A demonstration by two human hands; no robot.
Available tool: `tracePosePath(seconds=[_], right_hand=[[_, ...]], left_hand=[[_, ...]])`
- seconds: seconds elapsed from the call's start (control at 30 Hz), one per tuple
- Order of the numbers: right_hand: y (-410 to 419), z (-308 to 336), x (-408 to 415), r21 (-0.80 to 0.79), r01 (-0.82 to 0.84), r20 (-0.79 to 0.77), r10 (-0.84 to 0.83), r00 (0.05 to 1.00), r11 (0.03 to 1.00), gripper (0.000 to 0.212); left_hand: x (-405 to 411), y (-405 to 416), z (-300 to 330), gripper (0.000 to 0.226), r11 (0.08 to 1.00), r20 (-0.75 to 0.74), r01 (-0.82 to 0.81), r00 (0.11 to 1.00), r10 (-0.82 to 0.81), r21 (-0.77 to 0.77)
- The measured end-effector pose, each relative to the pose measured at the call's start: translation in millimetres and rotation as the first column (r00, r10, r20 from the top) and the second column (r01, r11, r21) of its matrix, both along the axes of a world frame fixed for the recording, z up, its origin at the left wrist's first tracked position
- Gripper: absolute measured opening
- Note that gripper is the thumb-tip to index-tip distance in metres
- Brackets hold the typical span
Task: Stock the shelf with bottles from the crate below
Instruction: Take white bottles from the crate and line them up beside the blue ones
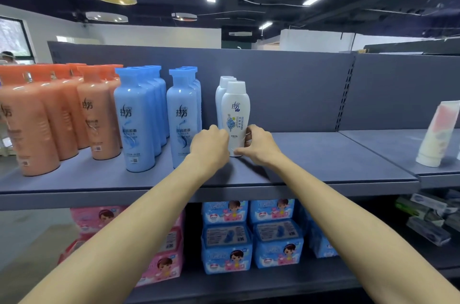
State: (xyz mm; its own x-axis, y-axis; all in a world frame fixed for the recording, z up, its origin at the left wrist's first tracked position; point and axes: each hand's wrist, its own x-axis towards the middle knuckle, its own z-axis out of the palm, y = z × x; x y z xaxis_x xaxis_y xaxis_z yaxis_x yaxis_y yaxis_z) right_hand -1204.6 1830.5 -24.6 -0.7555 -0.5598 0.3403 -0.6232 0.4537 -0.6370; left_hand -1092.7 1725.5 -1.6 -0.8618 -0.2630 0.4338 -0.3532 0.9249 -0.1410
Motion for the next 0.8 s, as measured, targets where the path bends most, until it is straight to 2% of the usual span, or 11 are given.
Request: tracePosePath(seconds=[0.43, 0.8], right_hand=[[-28, -2, -30, -0.031, 0.018, 0.049, -0.017, 0.999, 0.999, 0.051], [-29, -5, -28, 0.022, 0.050, 0.056, -0.051, 0.997, 0.999, 0.055]], left_hand=[[-22, -11, 5, 0.027, 0.990, 0.065, -0.112, 0.992, 0.107, 0.081], [-17, -6, 5, 0.023, 0.999, 0.030, -0.033, 0.999, 0.032, 0.024]])
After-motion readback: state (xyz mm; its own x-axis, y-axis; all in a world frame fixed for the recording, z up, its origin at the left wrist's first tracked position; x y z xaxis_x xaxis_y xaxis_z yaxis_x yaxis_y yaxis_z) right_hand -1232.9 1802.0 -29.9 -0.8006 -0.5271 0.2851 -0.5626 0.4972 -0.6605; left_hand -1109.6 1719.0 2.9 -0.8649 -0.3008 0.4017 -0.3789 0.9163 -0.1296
